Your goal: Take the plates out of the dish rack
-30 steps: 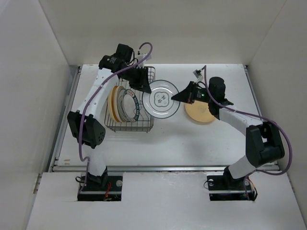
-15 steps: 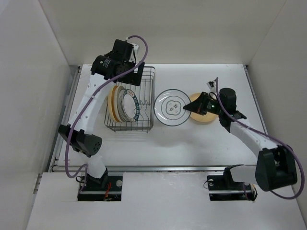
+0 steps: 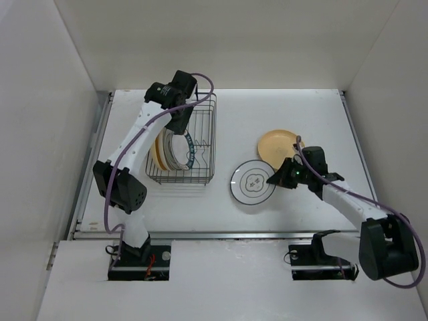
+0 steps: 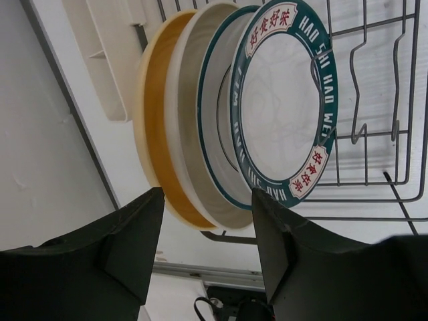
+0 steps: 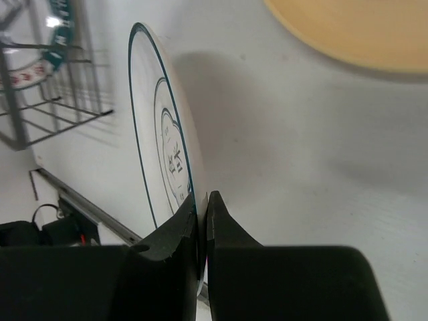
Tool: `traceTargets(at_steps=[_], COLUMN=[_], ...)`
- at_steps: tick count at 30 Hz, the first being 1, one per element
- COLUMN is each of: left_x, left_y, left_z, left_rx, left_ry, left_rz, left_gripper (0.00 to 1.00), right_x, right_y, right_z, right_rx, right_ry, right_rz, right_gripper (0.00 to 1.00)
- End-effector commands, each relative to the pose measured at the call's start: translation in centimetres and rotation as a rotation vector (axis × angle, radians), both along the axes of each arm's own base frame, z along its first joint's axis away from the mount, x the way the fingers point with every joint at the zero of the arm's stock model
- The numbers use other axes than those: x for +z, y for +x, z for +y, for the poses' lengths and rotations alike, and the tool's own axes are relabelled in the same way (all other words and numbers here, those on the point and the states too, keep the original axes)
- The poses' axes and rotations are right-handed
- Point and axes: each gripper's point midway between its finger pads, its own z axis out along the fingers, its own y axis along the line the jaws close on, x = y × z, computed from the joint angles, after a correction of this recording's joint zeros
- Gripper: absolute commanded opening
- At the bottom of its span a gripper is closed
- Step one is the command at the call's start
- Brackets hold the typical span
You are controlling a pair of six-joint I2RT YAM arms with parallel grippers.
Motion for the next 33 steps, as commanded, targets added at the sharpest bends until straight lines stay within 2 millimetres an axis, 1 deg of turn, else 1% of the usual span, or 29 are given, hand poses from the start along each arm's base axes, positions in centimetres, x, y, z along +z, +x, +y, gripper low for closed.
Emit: traceTargets(at_steps=[1, 2, 3, 5, 6, 7, 8, 9, 10, 11, 12, 13, 14, 15, 16, 17, 18, 19, 20, 22, 24, 25, 26, 27, 29, 30, 31, 32, 33], left_x=[0.5, 0.8, 0.4, 0.5, 0.0, -0.3, -0.3, -0.8, -1.0, -1.4, -1.1, -1.5, -1.5, -1.5, -1.6, -1.4, -1.1, -1.1, -0.9, -0.9, -1.1, -1.7, -2.0, -2.6, -3.3, -3.6, -4.1, -4.1, -4.5], left_y=[-0.4, -0.3, -0.2, -0.4, -0.3, -0.2, -0.4, -0.4, -0.4, -0.6, -0.8, -0.7, -0.8, -0.8, -0.8, -0.8, -0.9, -0.7, -1.0, -0.9, -0.7, -0.7, -0.5, -0.3, -0.4, -0.3, -0.2, -0.1, 0.0], left_z=[0.3, 0.3, -0.1, 0.2, -0.2, -0.3, -0.2, -0.6, -0.6, -0.9, -0.8, -0.9, -1.2, -1.2, -1.4, -1.7, -1.6, -1.9, -2.3, -2.6, -2.4, -2.2, -2.0, -2.0, -1.9, -2.0, -2.1, -1.9, -1.9], left_rx=[-0.007, -0.015, -0.024, -0.029, -0.04, -0.04, -0.048, -0.057, -0.058, -0.069, -0.069, -0.069, -0.079, -0.079, -0.084, -0.088, -0.088, -0.092, -0.115, -0.119, -0.112, -0.107, -0.102, -0.091, -0.092, -0.092, -0.092, -0.089, -0.089], left_ry=[0.028, 0.029, 0.034, 0.052, 0.058, 0.062, 0.071, 0.077, 0.084, 0.092, 0.095, 0.099, 0.1, 0.1, 0.088, 0.074, 0.07, 0.056, 0.046, 0.034, 0.052, 0.075, 0.091, 0.103, 0.117, 0.121, 0.128, 0.137, 0.143], left_rz=[-0.009, -0.015, -0.006, 0.0, 0.011, 0.019, 0.03, 0.041, 0.055, 0.071, 0.075, 0.084, 0.084, 0.084, 0.09, 0.087, 0.078, 0.073, 0.072, 0.067, 0.069, 0.09, 0.094, 0.104, 0.132, 0.14, 0.153, 0.149, 0.16], left_gripper=[0.52, 0.52, 0.53, 0.54, 0.56, 0.56, 0.57, 0.57, 0.57, 0.57, 0.57, 0.57, 0.56, 0.56, 0.55, 0.55, 0.55, 0.55, 0.55, 0.55, 0.55, 0.55, 0.55, 0.55, 0.55, 0.55, 0.55, 0.55, 0.55], right_x=[-1.4, -1.8, -2.1, -3.4, -3.8, -4.4, -5.4, -5.6, -6.1, -6.8, -6.9, -7.1, -7.5, -7.3, -7.5, -7.7, -7.2, -7.1, -7.3, -6.7, -6.5, -6.3, -5.6, -5.4, -4.2, -3.9, -3.0, -2.7, -2.3], right_y=[0.8, 0.7, 0.9, 0.3, 0.4, 0.2, 0.0, 0.0, 0.0, -0.3, -0.2, -0.1, -0.3, 0.0, -0.1, -0.3, 0.0, 0.1, -0.4, 0.1, 0.0, -0.2, 0.3, 0.3, 0.8, 1.1, 1.4, 1.4, 1.6], right_z=[-0.3, -0.1, 0.1, 0.6, 0.6, 0.6, 0.6, 0.6, 0.4, 0.2, 0.1, -0.1, -0.5, -0.7, -0.9, -1.6, -2.0, -2.2, -2.8, -3.1, -3.3, -3.3, -3.4, -3.4, -3.7, -3.6, -3.3, -3.3, -2.9], right_rx=[-0.011, 0.001, 0.01, 0.048, 0.048, 0.048, 0.047, 0.047, 0.039, 0.032, 0.025, 0.018, 0.001, -0.009, -0.018, -0.045, -0.063, -0.073, -0.09, -0.111, -0.117, -0.115, -0.134, -0.136, -0.153, -0.155, -0.151, -0.152, -0.143], right_ry=[-0.024, -0.015, -0.007, 0.01, 0.009, 0.005, -0.001, -0.003, -0.015, -0.027, -0.035, -0.047, -0.071, -0.081, -0.095, -0.132, -0.15, -0.176, -0.205, -0.234, -0.257, -0.265, -0.267, -0.282, -0.304, -0.301, -0.302, -0.298, -0.295], right_rz=[0.008, 0.023, 0.027, 0.083, 0.094, 0.114, 0.15, 0.165, 0.177, 0.207, 0.206, 0.221, 0.237, 0.229, 0.237, 0.249, 0.232, 0.228, 0.246, 0.215, 0.219, 0.214, 0.201, 0.201, 0.172, 0.164, 0.142, 0.13, 0.117], right_gripper=[0.0, 0.0, 0.0, 0.05, 0.07, 0.09, 0.11, 0.15, 0.28, 0.37, 0.45, 0.57, 0.62, 0.66, 0.69, 0.73, 0.77, 0.84, 0.89, 0.91, 0.92, 0.92, 0.92, 0.92, 0.92, 0.92, 0.92, 0.92, 0.92])
